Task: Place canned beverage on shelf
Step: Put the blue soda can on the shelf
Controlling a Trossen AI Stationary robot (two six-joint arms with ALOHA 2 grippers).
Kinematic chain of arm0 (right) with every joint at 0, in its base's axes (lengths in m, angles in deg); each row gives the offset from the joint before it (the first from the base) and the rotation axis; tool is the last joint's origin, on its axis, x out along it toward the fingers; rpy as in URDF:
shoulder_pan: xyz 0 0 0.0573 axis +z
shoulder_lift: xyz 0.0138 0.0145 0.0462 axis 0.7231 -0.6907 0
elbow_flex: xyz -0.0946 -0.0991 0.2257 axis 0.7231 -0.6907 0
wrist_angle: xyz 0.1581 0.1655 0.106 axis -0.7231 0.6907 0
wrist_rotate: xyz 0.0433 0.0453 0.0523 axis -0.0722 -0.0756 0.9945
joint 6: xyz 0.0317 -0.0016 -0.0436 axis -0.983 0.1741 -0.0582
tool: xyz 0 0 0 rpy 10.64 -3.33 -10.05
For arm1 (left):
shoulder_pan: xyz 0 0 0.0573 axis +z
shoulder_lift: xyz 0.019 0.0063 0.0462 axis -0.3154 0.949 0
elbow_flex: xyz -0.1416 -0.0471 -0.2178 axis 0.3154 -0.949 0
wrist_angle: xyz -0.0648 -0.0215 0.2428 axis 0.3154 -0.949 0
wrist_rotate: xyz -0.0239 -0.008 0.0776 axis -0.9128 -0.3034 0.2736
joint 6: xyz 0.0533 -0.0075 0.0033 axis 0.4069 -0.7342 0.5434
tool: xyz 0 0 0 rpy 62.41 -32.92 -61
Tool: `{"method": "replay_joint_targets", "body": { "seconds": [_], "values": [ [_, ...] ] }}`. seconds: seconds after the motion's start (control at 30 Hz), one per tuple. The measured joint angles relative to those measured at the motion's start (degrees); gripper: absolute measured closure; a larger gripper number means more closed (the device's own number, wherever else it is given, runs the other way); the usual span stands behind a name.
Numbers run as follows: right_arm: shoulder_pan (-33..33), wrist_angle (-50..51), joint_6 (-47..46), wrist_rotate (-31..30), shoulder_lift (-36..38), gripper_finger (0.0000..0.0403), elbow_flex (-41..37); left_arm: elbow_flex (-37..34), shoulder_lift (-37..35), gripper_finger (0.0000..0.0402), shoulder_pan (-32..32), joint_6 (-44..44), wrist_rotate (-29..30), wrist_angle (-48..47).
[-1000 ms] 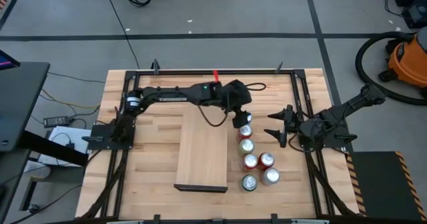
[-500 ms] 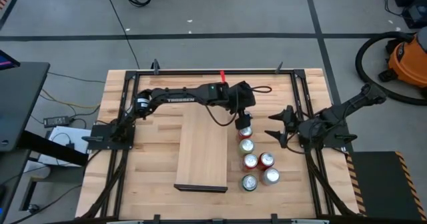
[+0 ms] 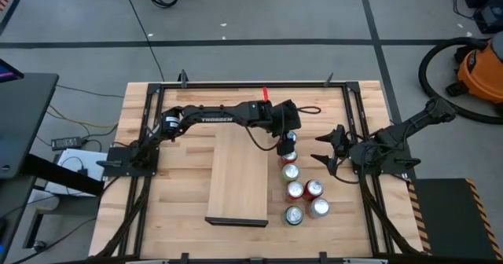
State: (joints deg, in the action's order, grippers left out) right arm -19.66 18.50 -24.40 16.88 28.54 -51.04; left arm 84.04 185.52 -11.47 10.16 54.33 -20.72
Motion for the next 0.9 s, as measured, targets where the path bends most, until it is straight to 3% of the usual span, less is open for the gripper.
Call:
{"method": "replay_joint_targets", "body": {
  "seconds": [0.3, 0.6, 0.9],
  "values": [
    [-0.01, -0.45, 0.06, -0.06, -0.89, 0.0055, 0.00, 0.01, 0.95, 0.0081, 0.00, 1.72, 0.37, -0.83],
    [0.00, -0.62, 0.17, -0.12, -0.93, 0.0055, -0.02, 0.01, 0.95, 0.0160, 0.00, 2.89, 0.42, -0.61],
    [-0.02, -0.70, 0.15, -0.15, -0.93, 0.0055, -0.02, -0.06, 0.10, 0.0162, 0.04, 5.49, 0.63, -0.45]
  ]
}}
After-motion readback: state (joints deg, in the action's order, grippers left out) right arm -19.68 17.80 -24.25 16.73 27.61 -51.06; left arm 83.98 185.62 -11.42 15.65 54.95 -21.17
